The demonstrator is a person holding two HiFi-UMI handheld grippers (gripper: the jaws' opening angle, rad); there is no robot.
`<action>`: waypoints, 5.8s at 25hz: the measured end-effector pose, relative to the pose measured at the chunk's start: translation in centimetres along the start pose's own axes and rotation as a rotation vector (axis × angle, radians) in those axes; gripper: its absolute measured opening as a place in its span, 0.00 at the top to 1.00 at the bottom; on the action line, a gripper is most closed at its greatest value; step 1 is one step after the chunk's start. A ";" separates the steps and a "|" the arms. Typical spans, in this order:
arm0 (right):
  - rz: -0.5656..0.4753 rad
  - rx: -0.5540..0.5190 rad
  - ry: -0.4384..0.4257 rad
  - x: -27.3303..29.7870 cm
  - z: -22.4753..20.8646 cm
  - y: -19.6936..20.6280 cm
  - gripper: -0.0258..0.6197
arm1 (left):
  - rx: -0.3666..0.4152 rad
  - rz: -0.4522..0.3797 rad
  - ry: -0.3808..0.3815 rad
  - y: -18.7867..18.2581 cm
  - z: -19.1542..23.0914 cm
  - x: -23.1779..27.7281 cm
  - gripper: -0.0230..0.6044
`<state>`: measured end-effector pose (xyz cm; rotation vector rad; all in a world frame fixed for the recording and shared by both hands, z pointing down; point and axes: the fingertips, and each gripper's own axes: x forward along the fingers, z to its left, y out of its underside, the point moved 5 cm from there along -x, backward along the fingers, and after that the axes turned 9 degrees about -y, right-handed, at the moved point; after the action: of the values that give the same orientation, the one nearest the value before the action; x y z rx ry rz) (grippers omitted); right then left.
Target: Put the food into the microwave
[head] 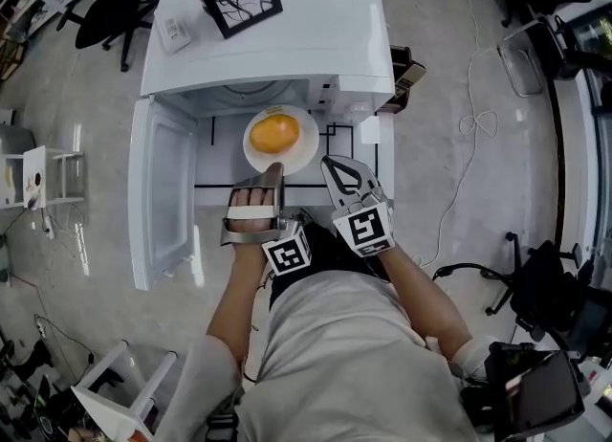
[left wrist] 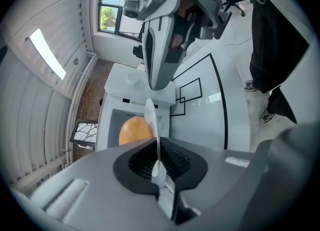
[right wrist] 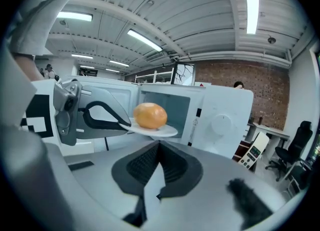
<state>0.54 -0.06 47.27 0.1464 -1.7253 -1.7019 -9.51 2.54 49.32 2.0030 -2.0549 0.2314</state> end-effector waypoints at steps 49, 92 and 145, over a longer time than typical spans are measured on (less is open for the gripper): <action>0.032 0.011 -0.133 9.9 -2.9 -0.8 0.94 | 0.134 0.111 -0.030 6.3 1.6 17.1 0.93; 0.037 0.017 -0.176 11.9 -3.5 -1.9 0.94 | -0.346 0.051 0.429 8.6 1.5 21.4 0.81; 0.016 0.046 -0.212 7.7 0.1 -1.9 0.94 | -1.466 -0.096 0.250 3.5 0.9 6.5 0.95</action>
<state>-5.97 -4.34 48.53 -0.0280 -1.9143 -1.7178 -13.15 -3.79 50.65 1.0071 -1.2046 -0.7771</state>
